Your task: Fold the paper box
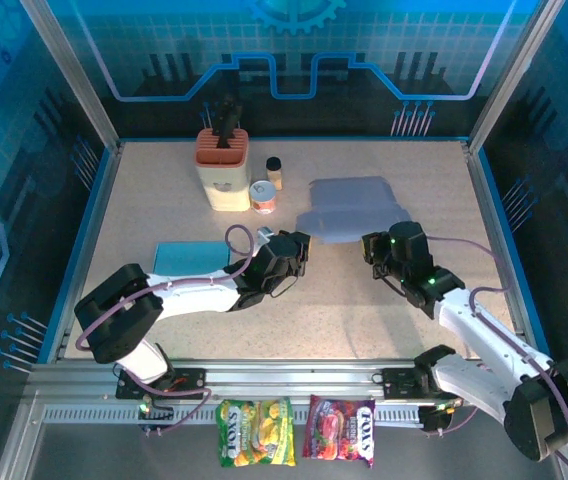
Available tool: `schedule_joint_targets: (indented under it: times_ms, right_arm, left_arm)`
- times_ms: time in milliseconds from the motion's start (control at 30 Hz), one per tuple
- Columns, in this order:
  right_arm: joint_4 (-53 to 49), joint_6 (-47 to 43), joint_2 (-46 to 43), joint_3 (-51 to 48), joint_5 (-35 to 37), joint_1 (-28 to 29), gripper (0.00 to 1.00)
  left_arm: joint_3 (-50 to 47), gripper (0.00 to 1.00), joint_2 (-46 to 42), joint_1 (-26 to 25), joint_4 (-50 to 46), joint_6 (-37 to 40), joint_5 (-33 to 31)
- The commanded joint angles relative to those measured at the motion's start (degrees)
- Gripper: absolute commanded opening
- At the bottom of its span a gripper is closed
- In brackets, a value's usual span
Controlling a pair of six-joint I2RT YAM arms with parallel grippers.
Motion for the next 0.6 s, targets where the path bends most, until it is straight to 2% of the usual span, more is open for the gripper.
schedule_joint_targets:
  times_ms: [0, 133, 200, 233, 333, 433, 567]
  right_arm:
    - [-2.1, -4.0, 1.6, 4.9, -2.2, -2.2, 0.0]
    - [-6.3, -9.2, 3.4, 11.7, -5.8, -4.8, 0.0]
    - [-9.4, -12.2, 4.2, 15.5, -8.6, -6.6, 0.0]
    - [-10.8, -13.6, 4.4, 18.1, -9.6, -7.4, 0.0]
    - [-19.2, -18.2, 4.5, 25.5, -13.1, -9.9, 0.0]
    - [-33.3, -22.0, 4.8, 36.3, -16.6, -11.6, 0.0]
    - [-53.6, -26.6, 7.5, 54.5, -17.2, -10.0, 0.0]
  left_arm:
    - [1.4, 0.27, -3.2, -0.5, -1.1, 1.2, 2.3]
    - [1.7, 0.5, -8.0, -0.1, -6.6, 8.2, 5.9]
    - [3.1, 0.61, -11.9, 0.1, -13.9, 14.0, 7.2]
    - [3.8, 0.63, -13.7, 0.1, -17.7, 16.8, 7.5]
    - [6.0, 0.65, -19.2, 0.6, -28.1, 25.4, 8.0]
    - [7.8, 0.65, -24.6, 1.0, -37.5, 33.0, 5.9]
    - [9.2, 0.63, -30.5, 3.1, -45.0, 39.8, 5.6]
